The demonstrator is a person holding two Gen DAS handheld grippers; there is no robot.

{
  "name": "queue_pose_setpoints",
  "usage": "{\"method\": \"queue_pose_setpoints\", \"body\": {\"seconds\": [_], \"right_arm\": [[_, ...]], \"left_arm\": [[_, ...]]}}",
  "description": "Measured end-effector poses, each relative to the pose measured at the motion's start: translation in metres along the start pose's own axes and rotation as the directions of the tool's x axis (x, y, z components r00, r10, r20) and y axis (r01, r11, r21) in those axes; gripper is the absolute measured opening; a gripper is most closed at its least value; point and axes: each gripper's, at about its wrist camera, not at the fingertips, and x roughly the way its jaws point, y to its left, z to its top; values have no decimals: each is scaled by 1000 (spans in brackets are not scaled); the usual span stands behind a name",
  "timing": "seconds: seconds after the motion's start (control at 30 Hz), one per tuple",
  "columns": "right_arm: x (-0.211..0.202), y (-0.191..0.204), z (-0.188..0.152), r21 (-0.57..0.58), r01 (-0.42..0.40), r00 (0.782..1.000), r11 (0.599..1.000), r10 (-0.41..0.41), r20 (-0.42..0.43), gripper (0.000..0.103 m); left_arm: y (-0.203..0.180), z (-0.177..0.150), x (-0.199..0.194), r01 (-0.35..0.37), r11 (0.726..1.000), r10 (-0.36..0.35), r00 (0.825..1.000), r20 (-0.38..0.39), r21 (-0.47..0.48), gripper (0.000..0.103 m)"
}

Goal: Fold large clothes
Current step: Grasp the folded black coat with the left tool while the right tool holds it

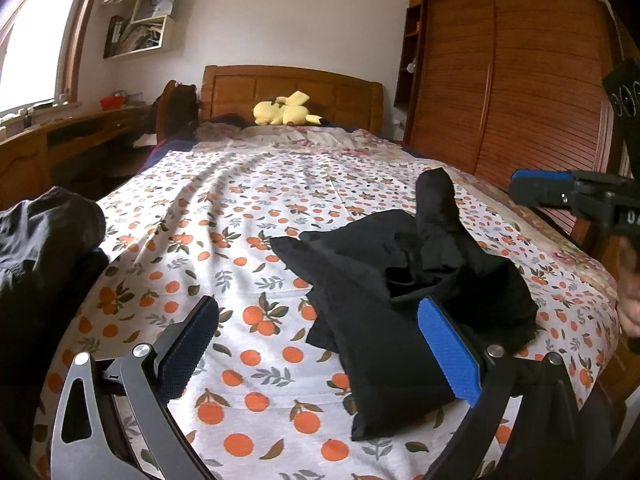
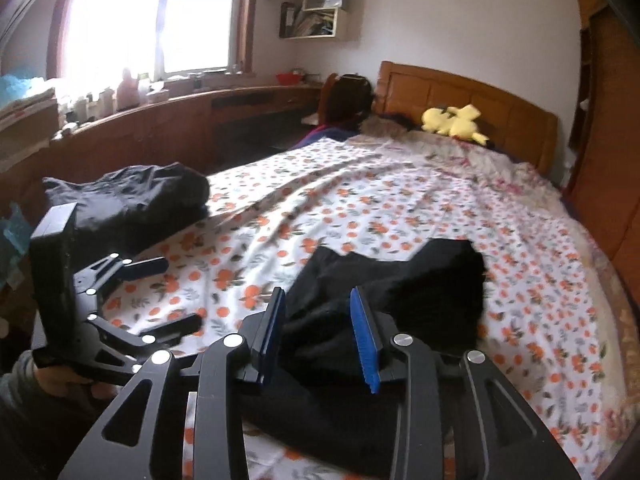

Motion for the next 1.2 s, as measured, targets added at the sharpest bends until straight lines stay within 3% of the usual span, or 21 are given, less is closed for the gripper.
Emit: {"method": "queue_pose_setpoints", "body": {"seconds": [0.23,0.4,0.47,0.7,0.87,0.9,1.0,1.2], "right_arm": [[4,-35,-28,23,92,994,996,-90,-63,31],[13,-50,-54,46,117,987,992,-111,-120,31],[18,-55,-65,54,122,983,991,-113,-147,31],[28,-61,-92,82,114,975,990,-96,-201,32],[28,-60,-97,83,107,976,991,-89,-201,33],[28,-60,-97,85,105,976,991,-86,-201,33],[26,-62,-95,83,104,976,991,-86,-198,33],[14,-66,-79,97,89,989,991,-76,-130,33]], "left_arm": [[-21,3,6,38,999,-38,999,6,19,100],[-40,13,8,75,997,-76,997,30,34,100],[-45,15,10,92,995,-93,995,35,34,96],[-61,14,36,155,987,-154,988,-23,32,70],[-69,10,56,227,974,-225,971,-83,18,29],[-69,9,59,225,974,-222,971,-91,22,15],[-69,7,61,234,972,-230,967,-110,30,6],[-53,6,27,244,969,-242,968,-62,25,4]]}}
